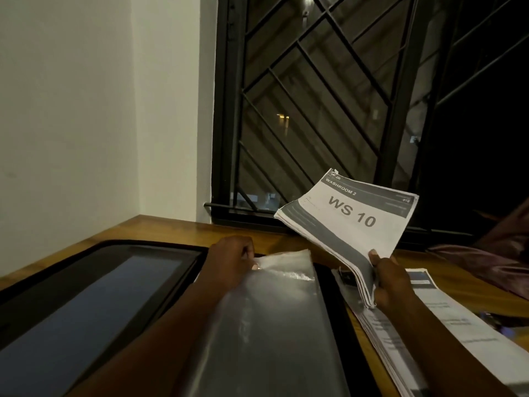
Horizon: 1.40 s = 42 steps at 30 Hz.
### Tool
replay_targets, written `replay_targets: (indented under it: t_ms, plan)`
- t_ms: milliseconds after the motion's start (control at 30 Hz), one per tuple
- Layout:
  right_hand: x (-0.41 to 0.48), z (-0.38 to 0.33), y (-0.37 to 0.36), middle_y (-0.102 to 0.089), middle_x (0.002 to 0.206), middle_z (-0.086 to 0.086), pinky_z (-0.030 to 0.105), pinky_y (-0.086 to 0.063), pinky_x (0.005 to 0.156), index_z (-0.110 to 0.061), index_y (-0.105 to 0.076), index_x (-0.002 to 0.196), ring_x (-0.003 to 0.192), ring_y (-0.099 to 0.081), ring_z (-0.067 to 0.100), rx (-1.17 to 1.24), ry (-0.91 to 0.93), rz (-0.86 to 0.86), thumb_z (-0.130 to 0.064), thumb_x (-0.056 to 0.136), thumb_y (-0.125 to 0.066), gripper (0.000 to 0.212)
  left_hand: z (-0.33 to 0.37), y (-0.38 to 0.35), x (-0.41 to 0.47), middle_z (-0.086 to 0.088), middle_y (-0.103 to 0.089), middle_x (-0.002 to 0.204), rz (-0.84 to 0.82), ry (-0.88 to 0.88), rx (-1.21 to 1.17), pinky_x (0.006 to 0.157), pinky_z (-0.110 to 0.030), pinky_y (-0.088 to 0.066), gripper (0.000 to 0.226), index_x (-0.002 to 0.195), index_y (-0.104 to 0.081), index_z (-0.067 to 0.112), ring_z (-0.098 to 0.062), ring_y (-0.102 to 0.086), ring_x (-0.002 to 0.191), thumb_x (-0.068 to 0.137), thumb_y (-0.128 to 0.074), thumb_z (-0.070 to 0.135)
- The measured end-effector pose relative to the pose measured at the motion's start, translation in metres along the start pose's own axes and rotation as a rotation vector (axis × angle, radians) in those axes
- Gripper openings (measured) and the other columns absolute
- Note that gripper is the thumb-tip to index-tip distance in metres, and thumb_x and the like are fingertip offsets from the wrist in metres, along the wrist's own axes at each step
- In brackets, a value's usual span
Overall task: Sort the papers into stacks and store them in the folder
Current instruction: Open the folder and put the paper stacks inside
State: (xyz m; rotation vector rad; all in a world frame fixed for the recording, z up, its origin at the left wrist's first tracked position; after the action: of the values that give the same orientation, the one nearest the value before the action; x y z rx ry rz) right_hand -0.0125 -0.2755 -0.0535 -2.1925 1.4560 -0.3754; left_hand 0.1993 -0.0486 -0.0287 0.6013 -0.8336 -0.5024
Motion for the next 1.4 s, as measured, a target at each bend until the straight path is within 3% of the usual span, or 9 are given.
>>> replay_targets:
  t_ms: [167,300,467,600,733,900,1033,1233,1400]
  plan:
    - [-0.004,-0.003,0.009,-0.068,0.096,0.002,0.027,-0.058,0.051,-0.021,-0.061,0.105,0.090,-0.063,0.021,0.017,-0.001,0.002,-0.015,0.094,-0.058,0.013,0.002,0.005,0.002,0.003,-0.074,0.071,0.013,-0.069,0.001,0.069,-0.028,-0.052,0.015,0.071,-0.076,0.016,-0.011,-0.067,0.070,0.081,-0.071,0.007]
    - [-0.004,-0.006,0.014,-0.066,0.099,0.001,0.026,-0.057,0.050,-0.024,-0.062,0.098,0.091,-0.062,0.022,0.003,-0.005,0.025,-0.018,0.093,-0.059,0.009,0.005,0.007,-0.001,0.003,-0.074,0.083,0.097,-0.111,0.086,0.073,-0.031,-0.053,0.012,0.086,-0.076,0.020,-0.015,-0.066,0.078,0.088,-0.067,0.012]
    - [-0.001,-0.006,0.018,-0.066,0.098,0.002,0.026,-0.057,0.049,-0.025,-0.061,0.092,0.089,-0.061,0.021,0.022,-0.015,0.040,-0.018,0.094,-0.058,0.008,0.007,0.009,-0.005,0.007,-0.065,0.083,0.131,-0.116,-0.007,0.072,-0.029,-0.052,0.016,0.078,-0.064,0.023,-0.009,-0.060,0.081,0.084,-0.070,0.010]
    - [0.000,-0.004,0.016,-0.073,0.069,-0.005,0.024,-0.054,0.045,-0.023,-0.062,0.092,0.085,-0.062,0.020,0.088,-0.028,0.020,-0.015,0.093,-0.058,0.009,0.006,0.001,-0.007,0.011,-0.064,0.074,0.010,-0.150,-0.032,0.067,-0.029,-0.050,0.023,0.069,-0.064,0.027,-0.006,-0.059,0.073,0.080,-0.071,0.008]
    - [-0.001,-0.006,0.015,-0.074,0.071,-0.004,0.026,-0.055,0.046,-0.020,-0.063,0.106,0.086,-0.063,0.021,0.105,-0.031,0.029,-0.017,0.093,-0.059,0.014,0.007,-0.004,-0.006,0.005,-0.067,0.087,-0.080,-0.225,0.008,0.070,-0.026,-0.048,0.024,0.088,-0.078,0.022,-0.010,-0.062,0.081,0.087,-0.061,0.004]
    - [-0.005,-0.016,0.005,-0.063,0.121,0.009,0.050,-0.056,0.080,-0.021,-0.055,0.129,0.105,-0.061,0.029,0.114,-0.043,-0.002,-0.018,0.092,-0.061,0.037,0.014,-0.010,-0.010,0.007,-0.071,0.100,-0.207,-0.227,0.025,0.079,-0.026,-0.050,0.014,0.096,-0.074,0.026,-0.011,-0.064,0.092,0.091,-0.062,0.022]
    - [-0.009,-0.032,-0.026,-0.061,0.115,0.002,0.036,-0.060,0.072,-0.023,-0.049,0.131,0.097,-0.060,0.018,0.119,0.052,-0.068,-0.003,0.094,-0.055,0.043,0.017,-0.015,-0.010,0.002,-0.069,0.110,-0.230,-0.300,0.170,0.083,-0.025,-0.047,0.024,0.110,-0.073,0.024,-0.016,-0.062,0.101,0.093,-0.057,0.026]
    - [-0.001,-0.039,-0.102,-0.058,0.115,0.003,0.041,-0.049,0.092,-0.022,-0.048,0.125,0.086,-0.058,0.015,0.046,0.160,-0.115,-0.001,0.096,-0.050,0.037,0.014,-0.019,-0.006,-0.002,-0.066,0.110,-0.272,-0.318,0.260,0.087,-0.032,-0.047,0.032,0.109,-0.071,0.025,-0.021,-0.058,0.104,0.090,-0.047,0.034]
    - [0.008,-0.023,-0.161,-0.056,0.117,0.008,0.039,-0.051,0.089,-0.014,-0.048,0.129,0.099,-0.057,0.023,-0.116,0.261,-0.092,-0.008,0.095,-0.052,0.035,0.006,-0.018,-0.001,-0.002,-0.069,0.114,-0.251,-0.268,0.174,0.086,-0.029,-0.047,0.029,0.112,-0.072,0.025,-0.020,-0.060,0.106,0.090,-0.056,0.032]
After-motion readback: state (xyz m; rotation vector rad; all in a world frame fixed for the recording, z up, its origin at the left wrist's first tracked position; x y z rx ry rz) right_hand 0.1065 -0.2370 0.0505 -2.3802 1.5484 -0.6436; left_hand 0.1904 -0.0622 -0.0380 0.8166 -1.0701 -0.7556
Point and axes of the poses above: each hand's wrist, its own x-axis towards the middle knuckle, its own y-axis out of the back of the hand, z = x × y, the point moved 4 cm from there along x, towards the middle knuckle
